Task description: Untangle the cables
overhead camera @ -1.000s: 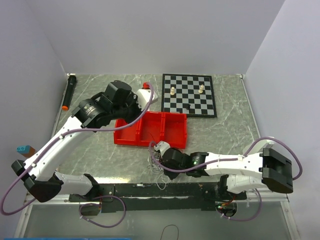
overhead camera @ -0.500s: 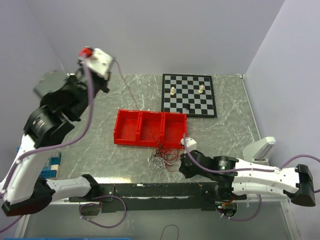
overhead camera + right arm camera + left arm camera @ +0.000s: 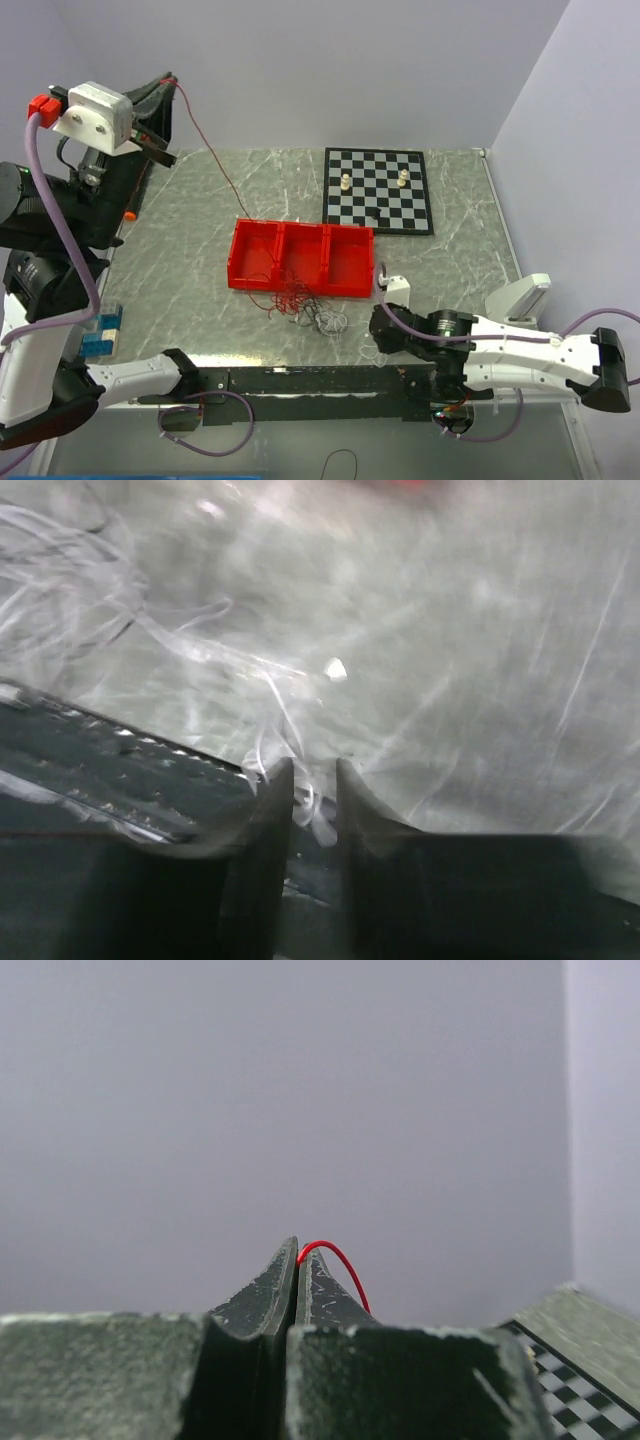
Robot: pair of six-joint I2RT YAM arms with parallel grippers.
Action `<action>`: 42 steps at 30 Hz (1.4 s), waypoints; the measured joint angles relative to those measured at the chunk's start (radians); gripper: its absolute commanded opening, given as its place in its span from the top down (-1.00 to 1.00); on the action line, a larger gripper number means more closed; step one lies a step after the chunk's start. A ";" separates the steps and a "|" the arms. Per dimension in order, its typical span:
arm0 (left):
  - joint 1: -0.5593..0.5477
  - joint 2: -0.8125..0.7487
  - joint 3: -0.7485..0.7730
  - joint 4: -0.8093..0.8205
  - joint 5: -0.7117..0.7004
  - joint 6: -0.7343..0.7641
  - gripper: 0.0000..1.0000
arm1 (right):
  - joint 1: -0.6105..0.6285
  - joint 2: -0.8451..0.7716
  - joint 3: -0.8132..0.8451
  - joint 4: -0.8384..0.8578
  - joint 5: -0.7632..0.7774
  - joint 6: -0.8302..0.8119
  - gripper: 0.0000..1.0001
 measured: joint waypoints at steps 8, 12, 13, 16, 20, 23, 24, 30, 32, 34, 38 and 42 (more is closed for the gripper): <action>0.000 0.023 0.011 -0.159 0.165 -0.079 0.98 | 0.000 -0.040 0.177 0.222 0.045 -0.312 -0.70; 0.000 0.056 0.021 -0.204 0.201 -0.094 0.98 | 0.000 0.082 0.234 0.401 0.037 -0.458 -0.75; 0.000 0.063 0.022 -0.214 0.208 -0.097 0.98 | -0.004 0.134 0.243 0.452 0.025 -0.492 -0.76; 0.000 0.070 0.022 -0.236 0.223 -0.104 0.98 | -0.018 0.296 0.256 0.602 -0.035 -0.580 -0.77; 0.000 0.061 0.022 -0.244 0.233 -0.105 0.98 | -0.045 0.489 0.268 0.727 -0.128 -0.663 -0.78; 0.000 0.049 0.022 -0.244 0.233 -0.105 0.98 | -0.067 0.599 0.306 0.821 -0.178 -0.709 -0.78; 0.000 0.047 0.023 -0.245 0.233 -0.105 0.98 | -0.073 0.619 0.315 0.844 -0.190 -0.717 -0.78; 0.000 0.039 0.046 -0.254 0.245 -0.110 0.98 | -0.088 0.749 0.446 1.036 -0.231 -0.763 -0.79; 0.000 0.033 0.046 -0.262 0.252 -0.115 0.98 | -0.089 0.797 0.494 1.104 -0.236 -0.777 -0.78; 0.000 0.027 0.047 -0.270 0.261 -0.122 0.98 | -0.089 0.846 0.547 1.146 -0.243 -0.785 -0.73; 0.000 0.022 0.069 -0.280 0.270 -0.127 0.98 | -0.098 0.974 0.693 1.149 -0.277 -0.773 -0.52; 0.000 0.008 0.079 -0.259 0.257 -0.126 0.98 | -0.125 1.011 0.708 1.105 -0.332 -0.721 -0.33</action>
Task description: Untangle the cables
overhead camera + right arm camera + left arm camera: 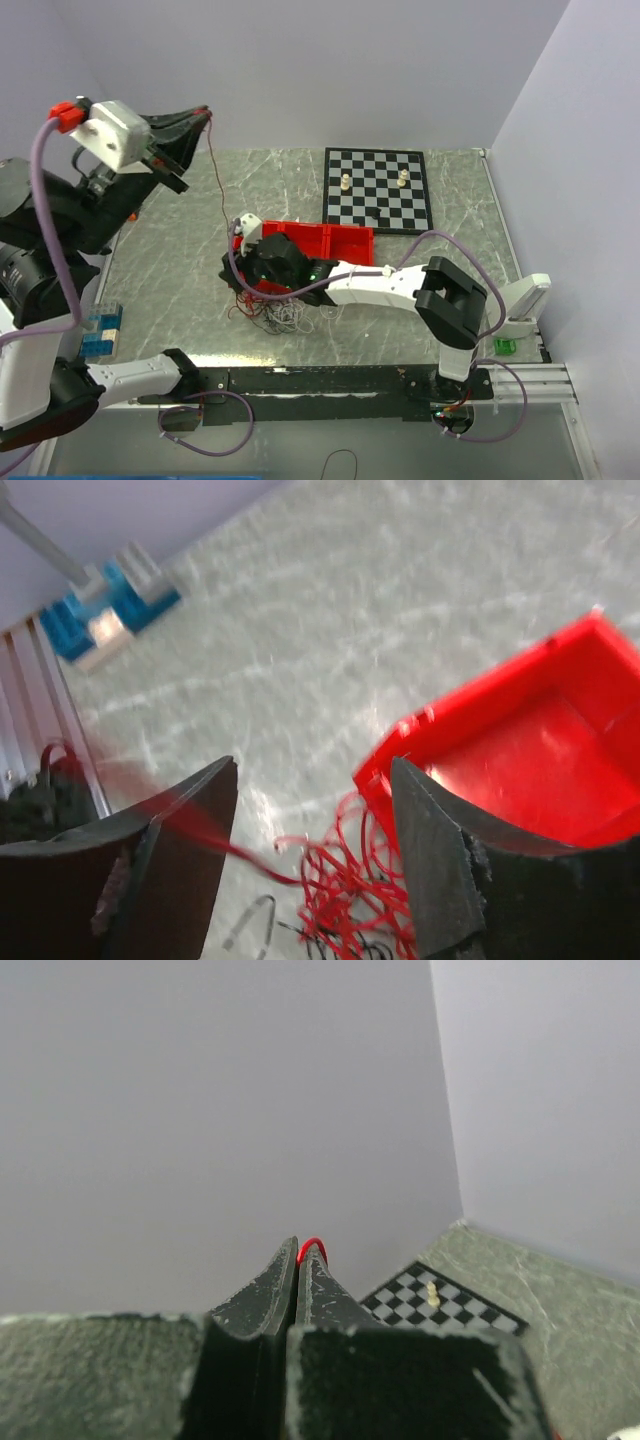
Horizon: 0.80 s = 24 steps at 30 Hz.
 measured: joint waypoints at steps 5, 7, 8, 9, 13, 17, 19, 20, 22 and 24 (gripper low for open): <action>0.000 -0.037 -0.048 0.171 -0.090 0.028 0.98 | -0.027 -0.043 -0.140 -0.039 -0.093 0.058 -0.33; 0.000 -0.036 -0.046 0.266 -0.137 0.055 0.99 | -0.029 -0.069 -0.203 -0.068 -0.128 0.075 -0.30; 0.000 -0.033 -0.035 0.308 -0.157 0.066 0.98 | -0.028 -0.082 -0.230 -0.083 -0.144 0.082 -0.28; 0.000 -0.026 -0.017 0.336 -0.169 0.077 0.98 | -0.028 -0.094 -0.250 -0.094 -0.156 0.087 -0.24; 0.000 0.029 0.106 0.443 -0.199 0.119 0.98 | -0.027 -0.154 -0.321 -0.142 -0.198 0.113 -0.13; 0.000 0.047 0.162 0.537 -0.214 0.165 0.98 | -0.027 -0.247 -0.394 -0.196 -0.207 0.145 -0.10; 0.000 0.047 0.166 0.574 -0.218 0.186 0.98 | -0.027 -0.309 -0.437 -0.227 -0.201 0.155 -0.08; 0.000 0.047 0.164 0.599 -0.220 0.200 0.98 | -0.027 -0.343 -0.459 -0.246 -0.195 0.162 -0.07; 0.000 0.047 0.154 0.649 -0.225 0.226 0.98 | -0.027 -0.414 -0.507 -0.290 -0.179 0.174 -0.03; 0.000 0.051 0.144 0.699 -0.227 0.253 0.98 | -0.027 -0.478 -0.549 -0.337 -0.158 0.187 -0.02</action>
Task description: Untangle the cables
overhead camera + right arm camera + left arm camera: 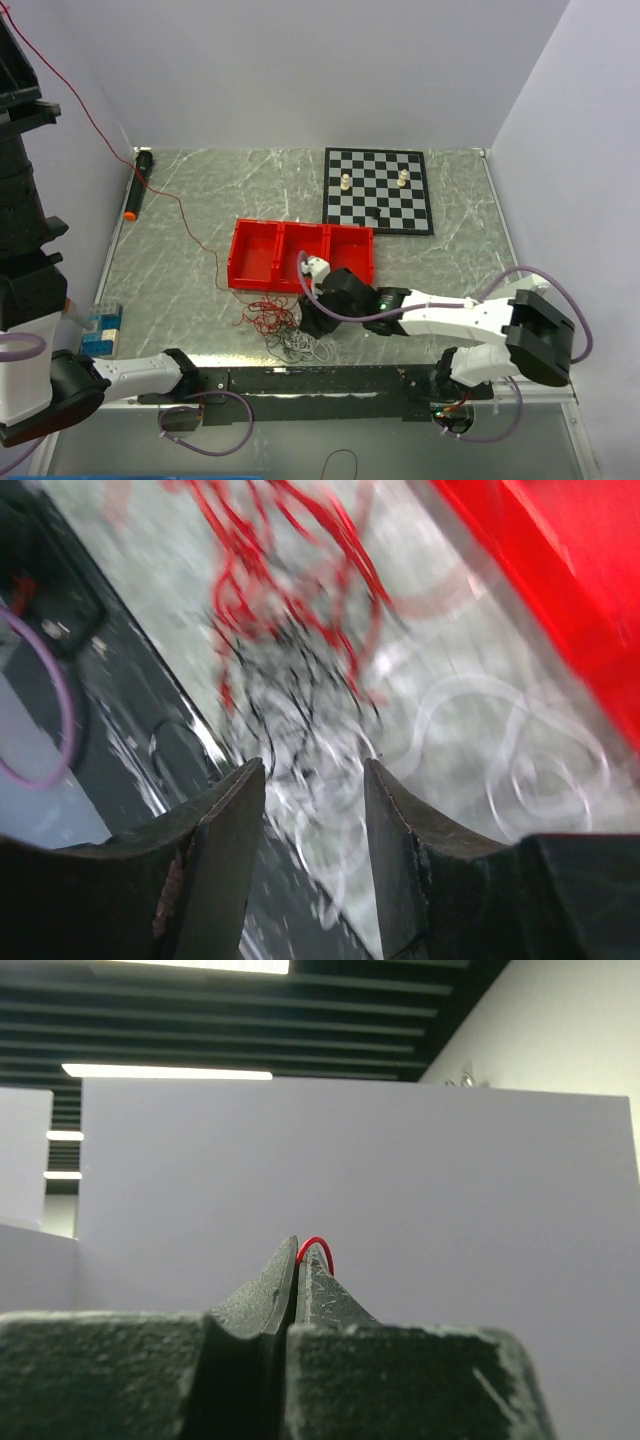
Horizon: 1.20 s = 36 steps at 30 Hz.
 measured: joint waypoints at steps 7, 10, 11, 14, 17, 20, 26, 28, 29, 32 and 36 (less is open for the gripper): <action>0.000 0.080 0.047 0.161 0.006 0.107 0.98 | 0.000 -0.118 -0.093 -0.164 0.070 0.050 0.19; 0.000 0.094 0.024 0.227 0.050 0.161 0.99 | 0.000 -0.119 -0.097 -0.220 0.095 0.065 0.22; 0.000 0.098 0.023 0.246 0.069 0.175 0.98 | 0.000 -0.118 -0.097 -0.231 0.100 0.068 0.25; 0.000 0.120 0.038 0.286 0.130 0.214 0.98 | 0.000 -0.100 -0.097 -0.262 0.123 0.079 0.18; 0.000 0.131 0.048 0.301 0.170 0.241 0.98 | 0.000 -0.093 -0.097 -0.298 0.160 0.082 -0.39; 0.000 0.124 0.035 0.288 0.182 0.241 0.98 | 0.000 -0.154 -0.096 -0.285 0.186 0.058 -0.66; 0.000 0.078 -0.045 0.226 0.203 0.238 0.98 | 0.000 -0.185 0.082 -0.113 0.155 -0.050 -0.80; 0.000 0.074 -0.045 0.207 0.203 0.237 0.98 | 0.000 -0.130 0.161 -0.033 0.115 -0.079 -0.82; 0.000 0.074 -0.045 0.198 0.203 0.235 0.98 | 0.000 -0.084 0.211 0.014 0.086 -0.095 -0.82; 0.000 0.065 -0.054 0.171 0.203 0.233 0.98 | 0.000 0.039 0.285 0.116 0.017 -0.124 -0.79; 0.000 0.037 -0.093 0.137 0.200 0.233 0.99 | 0.002 0.181 0.311 0.175 -0.076 -0.132 -0.72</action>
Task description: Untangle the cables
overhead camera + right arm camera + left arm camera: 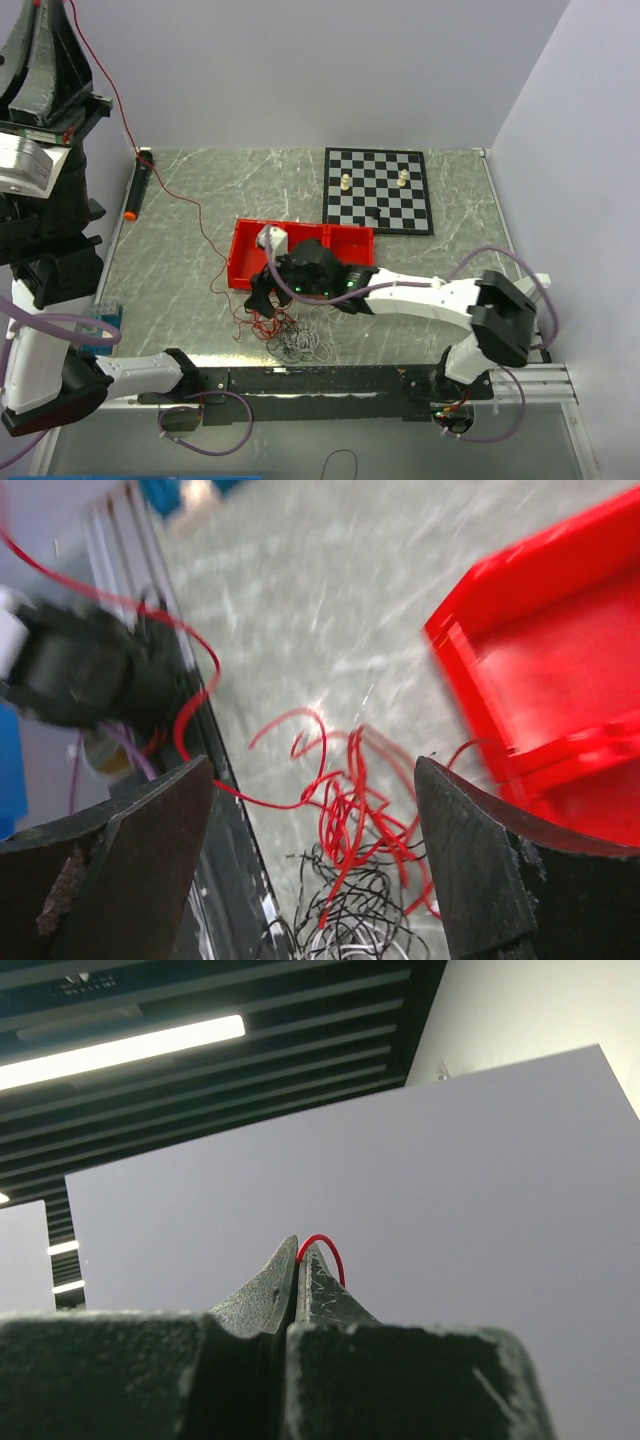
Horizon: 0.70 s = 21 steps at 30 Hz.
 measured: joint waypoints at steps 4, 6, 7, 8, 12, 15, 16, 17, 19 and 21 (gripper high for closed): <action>0.000 -0.044 -0.077 -0.014 -0.012 0.001 0.98 | 0.002 0.096 0.002 0.015 -0.092 0.010 -0.65; 0.000 -0.053 -0.097 -0.015 -0.019 0.002 0.98 | 0.003 0.129 0.014 0.021 -0.129 0.018 -0.63; 0.000 -0.055 -0.103 -0.016 -0.023 0.002 0.98 | 0.004 0.147 0.028 0.026 -0.153 0.022 -0.60; 0.000 -0.055 -0.105 -0.016 -0.026 0.002 0.98 | 0.005 0.162 0.042 0.031 -0.172 0.026 -0.55; 0.000 -0.055 -0.119 -0.014 -0.046 0.014 0.98 | 0.006 0.188 0.084 0.050 -0.232 0.039 -0.39; 0.000 -0.056 -0.135 -0.011 -0.074 0.031 0.98 | 0.006 0.188 0.089 0.072 -0.263 0.050 -0.35; 0.000 -0.060 -0.148 -0.010 -0.088 0.040 0.98 | 0.006 0.188 0.089 0.074 -0.274 0.054 -0.38; 0.000 -0.064 -0.162 -0.008 -0.101 0.047 0.98 | 0.006 0.188 0.089 0.076 -0.279 0.058 -0.40; 0.000 -0.074 -0.195 -0.008 -0.126 0.066 0.99 | 0.006 0.188 0.088 0.082 -0.286 0.064 -0.42; 0.000 -0.074 -0.204 -0.009 -0.143 0.075 0.99 | 0.006 0.188 0.083 0.091 -0.291 0.065 -0.42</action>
